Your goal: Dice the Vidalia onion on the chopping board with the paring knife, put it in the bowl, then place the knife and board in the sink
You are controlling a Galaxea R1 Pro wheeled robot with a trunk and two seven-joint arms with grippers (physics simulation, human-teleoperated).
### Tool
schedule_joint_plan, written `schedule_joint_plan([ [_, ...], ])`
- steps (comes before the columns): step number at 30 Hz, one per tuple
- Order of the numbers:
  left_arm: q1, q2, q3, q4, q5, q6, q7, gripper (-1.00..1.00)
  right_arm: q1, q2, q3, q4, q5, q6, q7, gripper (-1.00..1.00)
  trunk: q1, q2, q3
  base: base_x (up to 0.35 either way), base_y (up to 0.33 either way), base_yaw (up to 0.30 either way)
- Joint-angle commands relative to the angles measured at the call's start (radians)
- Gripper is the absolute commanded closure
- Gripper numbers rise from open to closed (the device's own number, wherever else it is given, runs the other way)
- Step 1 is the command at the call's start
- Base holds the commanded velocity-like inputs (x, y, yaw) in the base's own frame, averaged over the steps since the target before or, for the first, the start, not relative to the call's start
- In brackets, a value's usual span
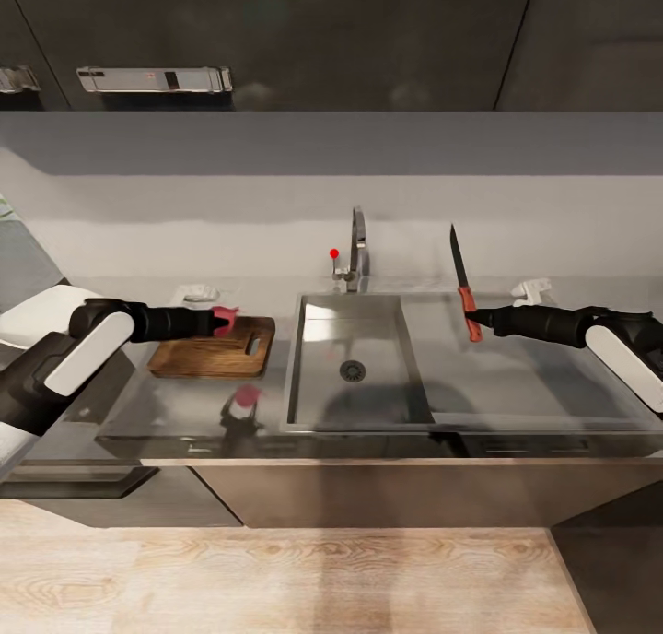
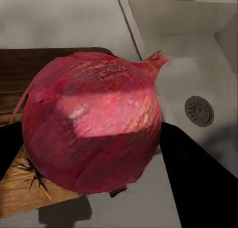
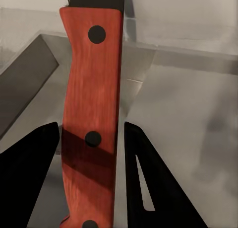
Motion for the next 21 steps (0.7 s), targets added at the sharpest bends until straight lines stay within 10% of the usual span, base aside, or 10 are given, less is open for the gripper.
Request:
schedule_joint_plan([
  [1,-0.002,0.001,-0.002,0.003,0.016,-0.011,0.019,1.0,-0.002,-0.001,0.002,0.0,-0.003,0.003,0.0,1.0,0.001,-0.002,-0.002,0.0,0.0,0.0],
  [21,-0.002,0.004,-0.002,0.073,0.052,-0.024,0.034,1.0,-0.002,0.001,0.002,0.0,-0.002,0.003,-0.001,1.0,0.001,-0.002,-0.008,0.0,0.0,0.074],
])
